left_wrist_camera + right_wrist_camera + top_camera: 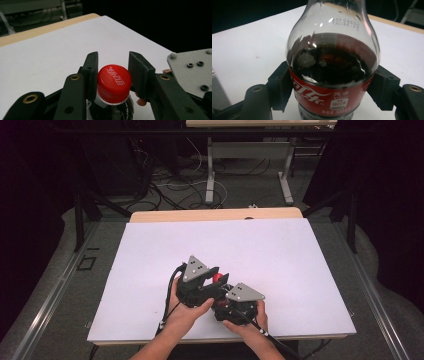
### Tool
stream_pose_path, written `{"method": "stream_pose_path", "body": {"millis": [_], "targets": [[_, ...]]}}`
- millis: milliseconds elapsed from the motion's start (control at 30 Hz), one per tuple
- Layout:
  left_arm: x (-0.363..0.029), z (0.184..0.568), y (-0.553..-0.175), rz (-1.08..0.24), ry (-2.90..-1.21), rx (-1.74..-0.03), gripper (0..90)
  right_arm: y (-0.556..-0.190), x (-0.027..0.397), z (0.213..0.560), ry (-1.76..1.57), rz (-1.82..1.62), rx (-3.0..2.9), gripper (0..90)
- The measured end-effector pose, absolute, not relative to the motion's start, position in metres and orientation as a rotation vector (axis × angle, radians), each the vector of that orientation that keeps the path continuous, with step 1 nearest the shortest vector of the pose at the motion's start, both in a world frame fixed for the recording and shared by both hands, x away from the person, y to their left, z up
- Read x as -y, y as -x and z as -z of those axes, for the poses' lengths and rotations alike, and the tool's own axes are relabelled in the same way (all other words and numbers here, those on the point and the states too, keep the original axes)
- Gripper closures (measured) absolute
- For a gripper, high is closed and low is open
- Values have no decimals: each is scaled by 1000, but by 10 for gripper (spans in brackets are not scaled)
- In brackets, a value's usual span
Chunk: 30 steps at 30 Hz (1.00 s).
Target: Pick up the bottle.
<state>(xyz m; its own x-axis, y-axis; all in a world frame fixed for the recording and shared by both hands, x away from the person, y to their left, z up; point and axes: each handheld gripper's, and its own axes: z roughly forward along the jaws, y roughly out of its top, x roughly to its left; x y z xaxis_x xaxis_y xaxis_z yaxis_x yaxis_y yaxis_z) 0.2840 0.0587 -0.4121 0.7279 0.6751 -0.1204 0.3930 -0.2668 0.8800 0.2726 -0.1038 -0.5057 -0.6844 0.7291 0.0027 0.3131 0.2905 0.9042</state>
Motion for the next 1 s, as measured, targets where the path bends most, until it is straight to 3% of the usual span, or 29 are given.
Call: {"method": "stream_pose_path", "body": {"millis": [133,333,567,700,1000], "targets": [[-68,409,-289,-275,-1921,-762,469,-272,104,504,-870,-1396,-2195,291],[-91,401,-294,-147,-1952,-573,440,-272,103,502,-814,-1474,-2263,291],[-102,404,-297,-84,-2044,-467,501,-270,100,502,-734,-1490,-2308,291],[-103,405,-299,-74,-2045,-465,606,-269,99,502,-721,-1489,-2340,291],[-92,407,-291,-190,-2005,-567,616,-269,100,502,-779,-1463,-2277,292]]}}
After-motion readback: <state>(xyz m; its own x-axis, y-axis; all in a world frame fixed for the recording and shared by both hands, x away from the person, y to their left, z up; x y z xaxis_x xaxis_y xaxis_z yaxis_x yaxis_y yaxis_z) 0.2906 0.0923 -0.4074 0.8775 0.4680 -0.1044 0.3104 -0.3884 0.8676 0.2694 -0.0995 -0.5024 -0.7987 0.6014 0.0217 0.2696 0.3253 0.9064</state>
